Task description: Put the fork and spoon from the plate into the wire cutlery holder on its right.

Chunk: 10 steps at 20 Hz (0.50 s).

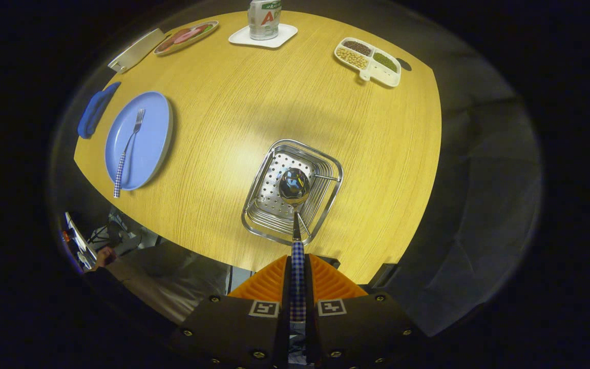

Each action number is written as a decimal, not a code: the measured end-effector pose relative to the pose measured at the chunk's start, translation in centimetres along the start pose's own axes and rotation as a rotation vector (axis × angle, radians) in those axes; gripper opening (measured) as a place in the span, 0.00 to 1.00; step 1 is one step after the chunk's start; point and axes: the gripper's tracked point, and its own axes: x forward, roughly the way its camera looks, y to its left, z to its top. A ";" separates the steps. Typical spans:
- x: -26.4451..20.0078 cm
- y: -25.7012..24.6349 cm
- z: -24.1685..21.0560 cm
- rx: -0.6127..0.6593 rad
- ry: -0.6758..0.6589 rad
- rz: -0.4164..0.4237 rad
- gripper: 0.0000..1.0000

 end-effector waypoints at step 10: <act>-4.0 -1.2 1.6 0.069 -0.123 -0.036 0.41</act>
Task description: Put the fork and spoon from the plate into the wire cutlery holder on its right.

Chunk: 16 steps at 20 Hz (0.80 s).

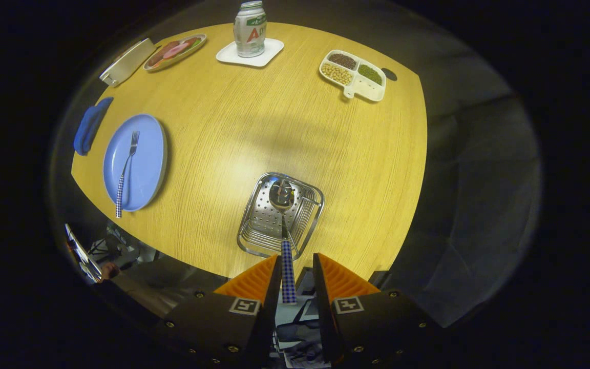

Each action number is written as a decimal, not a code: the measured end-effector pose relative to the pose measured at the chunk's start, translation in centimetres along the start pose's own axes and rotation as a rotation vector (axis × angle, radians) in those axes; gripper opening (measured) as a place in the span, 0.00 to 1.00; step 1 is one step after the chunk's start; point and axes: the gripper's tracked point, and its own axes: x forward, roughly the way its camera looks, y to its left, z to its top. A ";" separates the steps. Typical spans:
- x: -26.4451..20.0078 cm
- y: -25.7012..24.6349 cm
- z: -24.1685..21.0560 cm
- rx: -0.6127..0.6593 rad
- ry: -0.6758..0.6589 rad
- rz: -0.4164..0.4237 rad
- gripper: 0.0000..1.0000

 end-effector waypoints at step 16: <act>-4.0 19.5 2.1 -0.036 -0.190 0.227 0.92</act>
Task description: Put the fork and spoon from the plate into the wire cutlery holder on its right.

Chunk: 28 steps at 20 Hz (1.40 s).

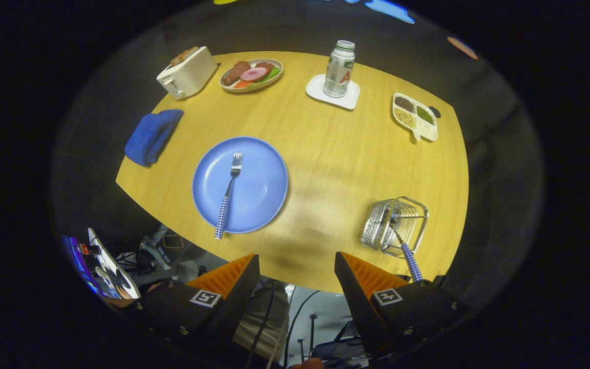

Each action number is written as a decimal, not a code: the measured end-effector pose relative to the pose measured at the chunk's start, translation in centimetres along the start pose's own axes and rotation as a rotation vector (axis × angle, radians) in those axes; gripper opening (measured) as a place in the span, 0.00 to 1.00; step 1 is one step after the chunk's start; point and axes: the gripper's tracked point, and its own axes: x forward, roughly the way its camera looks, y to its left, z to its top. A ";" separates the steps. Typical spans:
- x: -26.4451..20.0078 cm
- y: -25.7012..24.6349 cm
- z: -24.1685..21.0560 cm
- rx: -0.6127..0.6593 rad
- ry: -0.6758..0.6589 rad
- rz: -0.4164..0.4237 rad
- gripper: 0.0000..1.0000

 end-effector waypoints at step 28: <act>15.9 10.8 0.7 -0.010 0.250 0.090 0.19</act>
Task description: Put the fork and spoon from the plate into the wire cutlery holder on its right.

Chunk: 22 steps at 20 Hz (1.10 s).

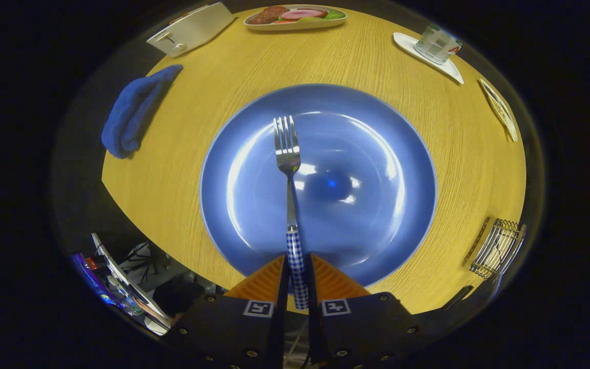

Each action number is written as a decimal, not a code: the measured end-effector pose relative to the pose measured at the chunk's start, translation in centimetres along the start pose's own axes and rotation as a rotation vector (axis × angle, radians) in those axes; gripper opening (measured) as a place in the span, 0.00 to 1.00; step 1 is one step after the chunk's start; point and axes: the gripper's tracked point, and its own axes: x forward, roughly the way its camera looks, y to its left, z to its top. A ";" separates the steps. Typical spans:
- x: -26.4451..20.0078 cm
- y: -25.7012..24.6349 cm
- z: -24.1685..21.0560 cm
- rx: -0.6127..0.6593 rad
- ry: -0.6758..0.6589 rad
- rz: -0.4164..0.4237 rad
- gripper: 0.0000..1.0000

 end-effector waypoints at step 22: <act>-14.5 -12.5 -7.2 -0.005 0.019 -0.124 0.02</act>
